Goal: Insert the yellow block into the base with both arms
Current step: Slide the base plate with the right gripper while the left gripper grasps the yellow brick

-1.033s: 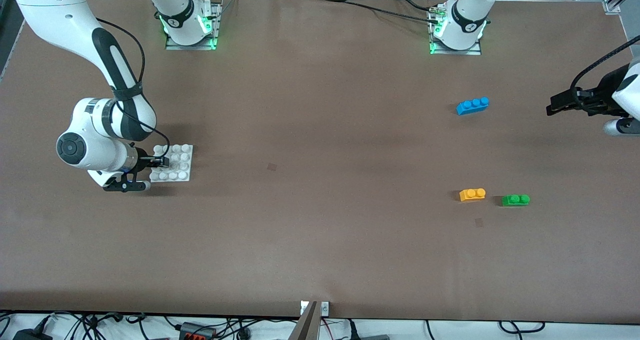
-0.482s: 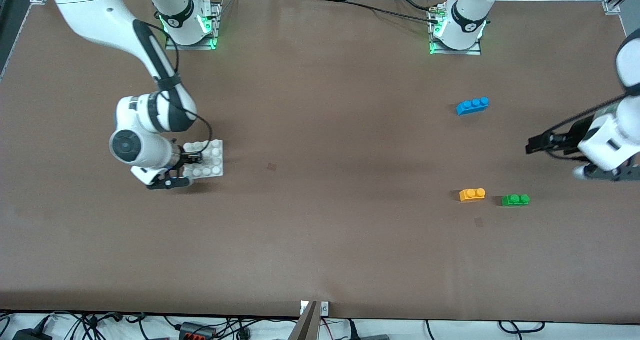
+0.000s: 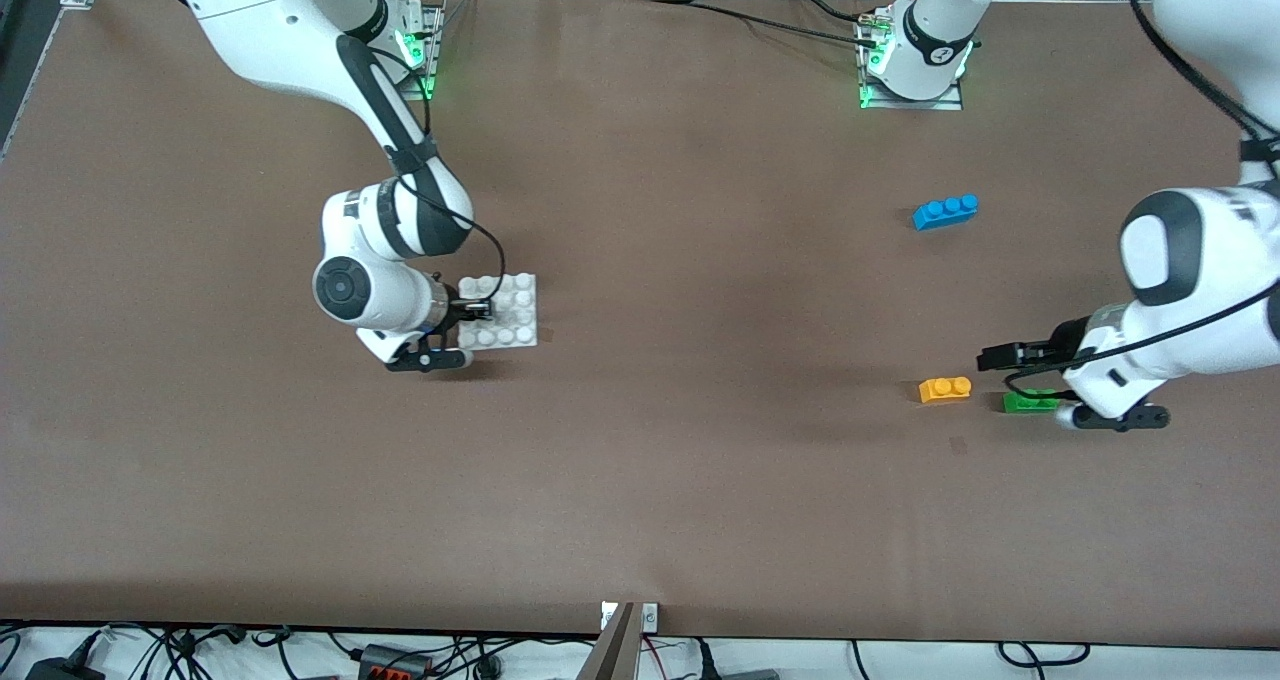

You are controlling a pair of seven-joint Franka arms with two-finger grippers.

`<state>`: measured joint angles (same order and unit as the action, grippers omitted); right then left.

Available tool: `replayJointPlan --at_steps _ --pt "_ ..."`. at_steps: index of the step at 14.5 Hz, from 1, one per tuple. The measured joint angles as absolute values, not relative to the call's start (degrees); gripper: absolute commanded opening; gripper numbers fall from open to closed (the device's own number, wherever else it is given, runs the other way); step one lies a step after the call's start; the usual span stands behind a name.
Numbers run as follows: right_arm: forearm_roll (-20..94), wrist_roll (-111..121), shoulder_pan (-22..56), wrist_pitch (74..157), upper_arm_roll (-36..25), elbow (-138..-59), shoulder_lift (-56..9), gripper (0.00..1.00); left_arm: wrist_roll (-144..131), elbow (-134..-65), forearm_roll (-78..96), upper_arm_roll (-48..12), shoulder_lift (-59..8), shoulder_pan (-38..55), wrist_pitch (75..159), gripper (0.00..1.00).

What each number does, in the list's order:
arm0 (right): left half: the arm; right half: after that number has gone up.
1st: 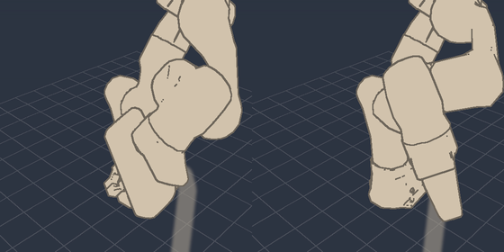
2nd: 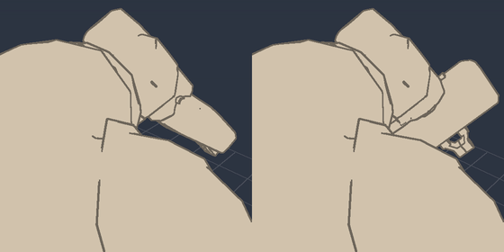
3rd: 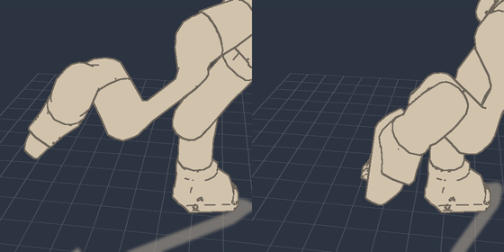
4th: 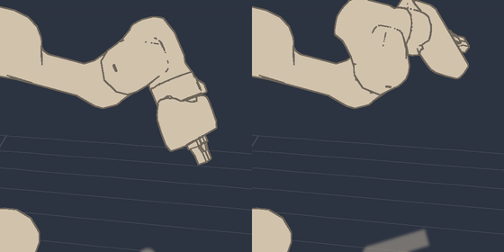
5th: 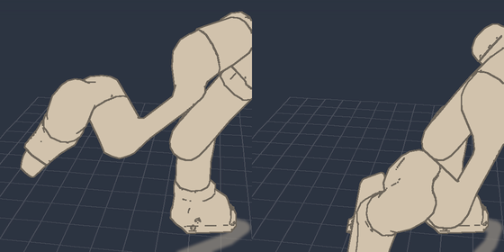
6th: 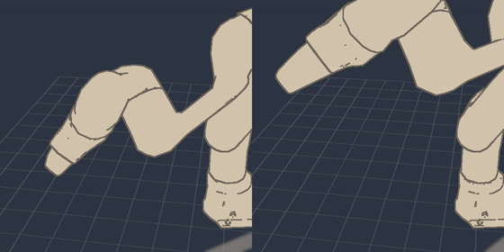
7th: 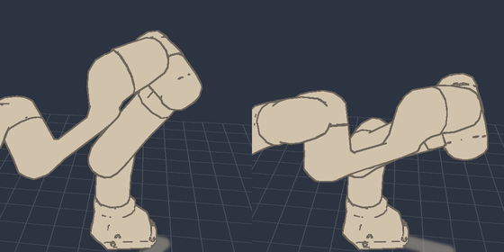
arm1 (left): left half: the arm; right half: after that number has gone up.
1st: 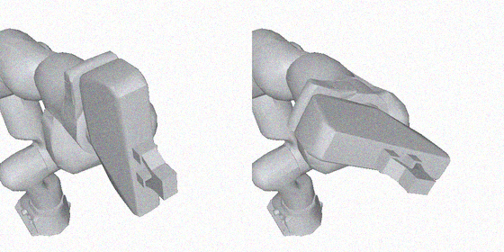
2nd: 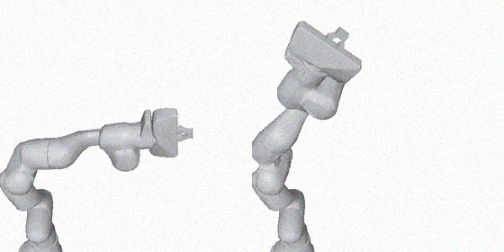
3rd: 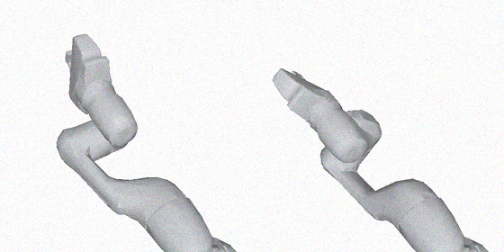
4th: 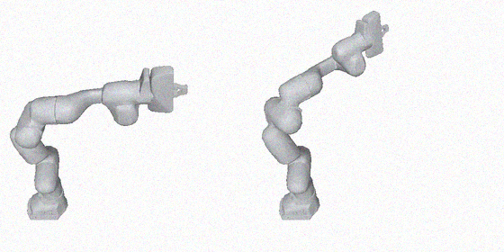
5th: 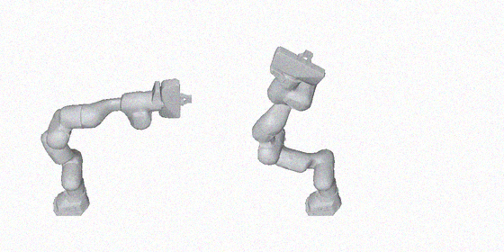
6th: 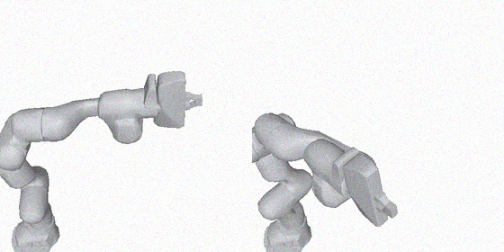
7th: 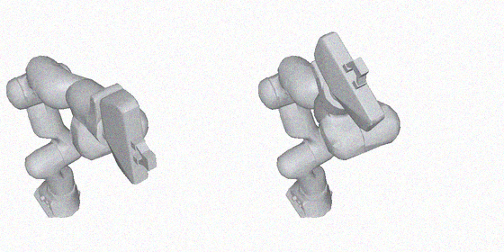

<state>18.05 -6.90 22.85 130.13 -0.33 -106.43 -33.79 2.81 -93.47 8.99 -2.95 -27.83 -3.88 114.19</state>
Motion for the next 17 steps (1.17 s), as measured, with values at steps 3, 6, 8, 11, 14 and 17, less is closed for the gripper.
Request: replayJointPlan --at_steps 3,6,8,11,14,17 --pt "22.5 -7.0 25.9 130.4 -0.1 -103.1 -36.4 0.54 2.8 -94.1 7.3 -3.0 -32.3 -2.5 119.5 1.0" --pt "24.9 -11.5 29.4 132.0 0.1 -99.1 -40.9 0.54 2.8 -94.2 4.9 -3.0 -35.3 -1.4 122.4 1.0" --pt "24.9 -16.1 31.8 132.1 0.2 -95.8 -42.7 0.54 2.8 -94.1 4.5 -3.0 -35.5 -1.1 123.1 1.0" --pt "25.0 -20.7 34.0 132.1 0.2 -92.3 -44.8 0.53 3.0 -94.2 4.0 -2.9 -36.3 -1.3 123.8 1.0" --pt "25.0 -24.0 36.2 132.2 0.2 -89.9 -46.2 0.53 3.0 -94.2 2.1 -2.9 -36.8 -1.4 124.0 1.0" --pt "25.0 -26.6 38.3 132.8 0.2 -87.2 -47.8 0.53 3.0 -94.3 2.0 -2.8 -37.0 -1.4 124.4 1.0"
